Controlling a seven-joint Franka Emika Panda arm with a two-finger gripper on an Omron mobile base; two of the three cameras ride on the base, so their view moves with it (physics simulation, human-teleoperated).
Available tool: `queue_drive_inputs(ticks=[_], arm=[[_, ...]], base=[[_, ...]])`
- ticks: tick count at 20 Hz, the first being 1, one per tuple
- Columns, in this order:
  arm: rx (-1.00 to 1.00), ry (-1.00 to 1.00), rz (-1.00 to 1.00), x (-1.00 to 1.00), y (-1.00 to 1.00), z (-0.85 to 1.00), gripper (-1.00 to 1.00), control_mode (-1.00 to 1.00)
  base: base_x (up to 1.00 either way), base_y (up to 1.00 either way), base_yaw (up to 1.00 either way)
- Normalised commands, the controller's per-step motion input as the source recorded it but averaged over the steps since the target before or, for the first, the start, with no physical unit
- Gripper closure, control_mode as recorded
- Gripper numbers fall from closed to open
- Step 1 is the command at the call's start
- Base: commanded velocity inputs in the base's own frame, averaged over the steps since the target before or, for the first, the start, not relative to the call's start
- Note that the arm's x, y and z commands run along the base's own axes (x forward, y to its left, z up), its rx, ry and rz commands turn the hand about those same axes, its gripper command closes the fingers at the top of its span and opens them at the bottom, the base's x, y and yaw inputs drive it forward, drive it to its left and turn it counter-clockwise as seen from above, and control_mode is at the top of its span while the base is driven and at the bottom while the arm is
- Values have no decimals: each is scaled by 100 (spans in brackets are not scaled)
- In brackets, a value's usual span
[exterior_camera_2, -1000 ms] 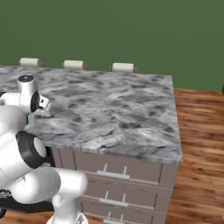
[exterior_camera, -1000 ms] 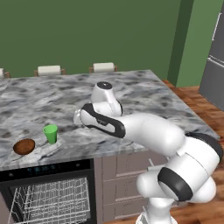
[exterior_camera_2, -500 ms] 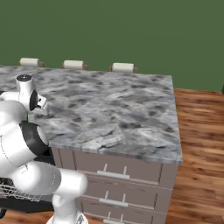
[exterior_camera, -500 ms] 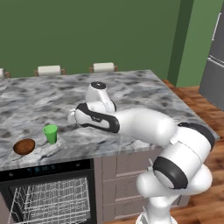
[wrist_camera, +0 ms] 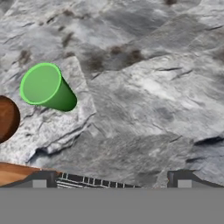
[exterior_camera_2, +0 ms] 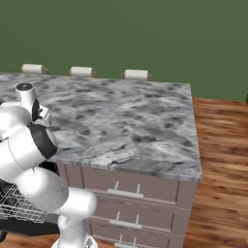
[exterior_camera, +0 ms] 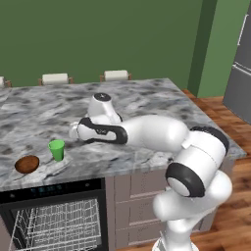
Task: Pick up the cup and bowl from the counter, place them in the dishwasher, and close the dishwasher door.
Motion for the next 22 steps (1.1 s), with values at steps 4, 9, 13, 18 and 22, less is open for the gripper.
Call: queue_drive_inputs(ticks=[4, 9, 13, 18, 22], arm=[[2, 0, 0, 25, 20, -6, -100, -100], [2, 0, 0, 20, 24, -7, -100, -100], [1, 0, 0, 14, 26, -9, -100, -100], [0, 0, 0, 14, 26, -14, -100, -100], [0, 0, 0, 16, 27, -19, -100, -100]], base=[[0, 0, 0], [0, 0, 0], [0, 0, 0], [0, 0, 0], [0, 0, 0]])
